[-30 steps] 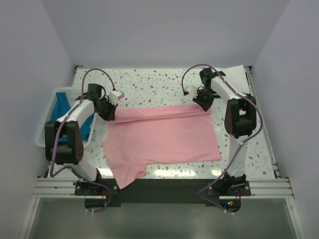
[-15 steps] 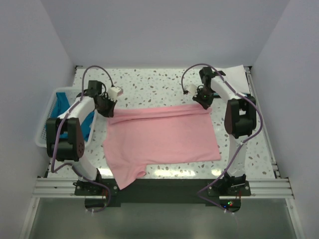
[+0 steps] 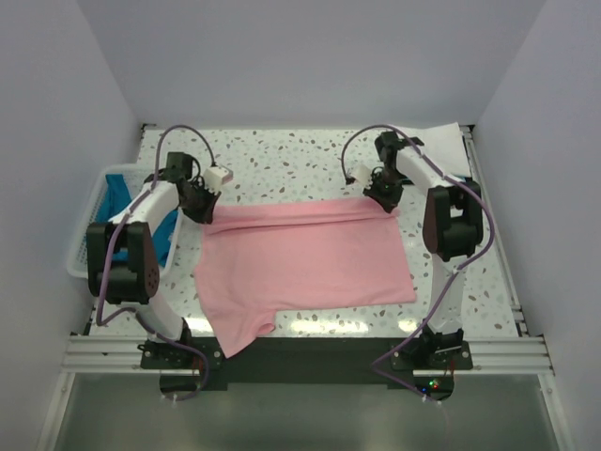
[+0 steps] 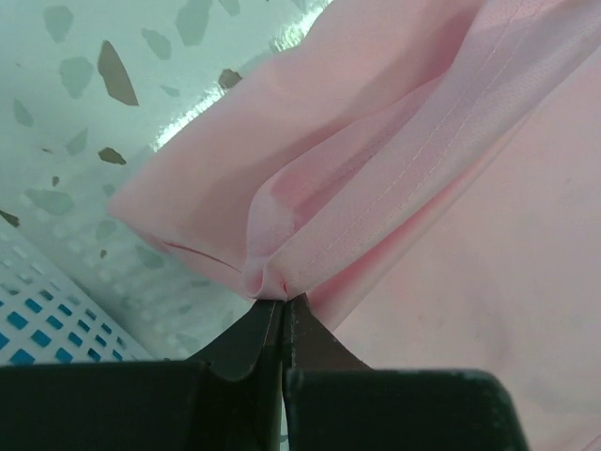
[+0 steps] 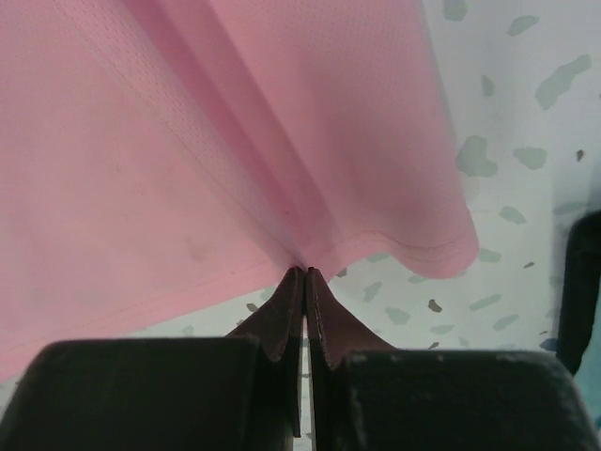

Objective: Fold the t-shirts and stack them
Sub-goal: Fold the tshirt

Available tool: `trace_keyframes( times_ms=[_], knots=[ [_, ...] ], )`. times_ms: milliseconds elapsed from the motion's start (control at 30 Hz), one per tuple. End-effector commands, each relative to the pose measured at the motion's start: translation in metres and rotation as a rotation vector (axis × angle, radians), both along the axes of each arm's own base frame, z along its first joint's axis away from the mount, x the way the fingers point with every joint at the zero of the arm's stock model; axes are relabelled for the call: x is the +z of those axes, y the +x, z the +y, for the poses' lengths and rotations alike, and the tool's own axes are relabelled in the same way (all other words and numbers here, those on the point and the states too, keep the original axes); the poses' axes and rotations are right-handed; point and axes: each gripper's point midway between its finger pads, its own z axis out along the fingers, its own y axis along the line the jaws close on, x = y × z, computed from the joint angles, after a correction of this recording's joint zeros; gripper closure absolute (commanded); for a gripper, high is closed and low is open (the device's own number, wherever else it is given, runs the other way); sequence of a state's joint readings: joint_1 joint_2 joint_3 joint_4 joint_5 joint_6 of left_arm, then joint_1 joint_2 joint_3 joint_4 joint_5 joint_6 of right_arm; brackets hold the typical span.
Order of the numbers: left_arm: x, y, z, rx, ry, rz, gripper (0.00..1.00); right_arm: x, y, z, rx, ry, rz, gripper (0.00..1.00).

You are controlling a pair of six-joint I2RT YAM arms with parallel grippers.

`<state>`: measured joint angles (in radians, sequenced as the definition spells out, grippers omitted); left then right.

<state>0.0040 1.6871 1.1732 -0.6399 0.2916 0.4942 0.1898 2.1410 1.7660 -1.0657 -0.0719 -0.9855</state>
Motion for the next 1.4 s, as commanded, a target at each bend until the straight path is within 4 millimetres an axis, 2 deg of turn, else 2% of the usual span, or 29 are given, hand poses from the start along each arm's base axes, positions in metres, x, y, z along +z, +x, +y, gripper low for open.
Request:
trace_keyframes(
  times_ms=[0,100,233,300,333,400,433,500,600,667,700,767,800,833,867,933,967,1067,1100,1200,1267,1367],
  knots=[
    [-0.015,-0.008,0.012,-0.003,0.061,0.036,1.00,0.014,-0.012,-0.006,0.023,-0.026,0.001,1.00],
    [-0.027,-0.010,0.012,-0.009,0.061,0.055,1.00,0.004,-0.020,-0.005,0.033,-0.047,0.027,1.00],
    [-0.030,-0.014,0.011,-0.037,0.061,0.057,1.00,-0.004,-0.023,-0.007,0.029,-0.073,0.056,1.00],
    [-0.026,-0.019,0.009,-0.079,0.058,0.050,0.89,-0.003,-0.026,-0.007,0.032,-0.076,0.071,0.98],
    [-0.024,-0.021,0.008,-0.101,0.054,0.048,0.86,-0.001,-0.026,-0.006,0.034,-0.073,0.072,0.92],
    [-0.017,-0.027,0.006,-0.158,0.052,0.035,0.75,0.007,-0.029,-0.007,0.037,-0.073,0.078,0.86],
    [-0.015,-0.029,0.005,-0.173,0.055,0.029,0.71,0.012,-0.029,-0.006,0.042,-0.070,0.074,0.76],
    [-0.005,-0.032,0.004,-0.223,0.056,0.005,0.65,0.021,-0.038,-0.005,0.045,-0.057,0.104,0.71],
    [0.010,-0.034,-0.003,-0.292,0.035,-0.008,0.63,0.031,-0.049,-0.007,0.055,-0.056,0.141,0.66],
    [0.020,-0.030,-0.010,-0.306,-0.004,-0.024,0.63,0.034,-0.063,-0.008,0.076,-0.055,0.201,0.63],
    [0.032,-0.019,-0.012,-0.301,-0.014,-0.056,0.61,0.033,-0.066,-0.008,0.076,-0.053,0.218,0.63],
    [0.038,-0.008,-0.017,-0.279,-0.043,-0.072,0.59,0.036,-0.070,-0.008,0.078,-0.051,0.242,0.63],
    [0.047,0.003,-0.019,-0.246,-0.059,-0.086,0.56,0.034,-0.071,-0.007,0.076,-0.043,0.262,0.64],
    [0.041,0.008,-0.019,-0.229,-0.071,-0.063,0.55,0.038,-0.066,-0.005,0.067,-0.032,0.251,0.64],
    [0.046,0.017,-0.019,-0.191,-0.076,-0.066,0.53,0.039,-0.067,-0.003,0.054,-0.026,0.269,0.65],
    [0.033,0.027,-0.016,-0.144,-0.073,-0.027,0.52,0.041,-0.057,0.002,0.028,0.006,0.260,0.65],
    [0.034,0.034,-0.013,-0.126,-0.061,-0.030,0.52,0.043,-0.056,0.003,0.008,0.015,0.262,0.65],
    [0.021,0.040,-0.012,-0.086,-0.063,0.015,0.51,0.044,-0.040,0.006,-0.030,0.020,0.220,0.67],
    [0.014,0.038,-0.022,-0.107,-0.063,0.038,0.50,0.044,-0.035,0.003,-0.042,0.005,0.197,0.68],
    [0.004,0.034,-0.027,-0.114,-0.038,0.059,0.50,0.039,-0.014,0.001,-0.110,-0.011,0.115,0.70],
    [-0.008,0.027,-0.025,-0.129,0.017,0.084,0.52,0.032,-0.007,-0.001,-0.142,-0.033,0.097,0.70],
    [-0.018,0.011,-0.034,-0.193,0.055,0.116,0.53,0.024,-0.008,-0.003,-0.163,-0.049,0.116,0.71]
  ],
)
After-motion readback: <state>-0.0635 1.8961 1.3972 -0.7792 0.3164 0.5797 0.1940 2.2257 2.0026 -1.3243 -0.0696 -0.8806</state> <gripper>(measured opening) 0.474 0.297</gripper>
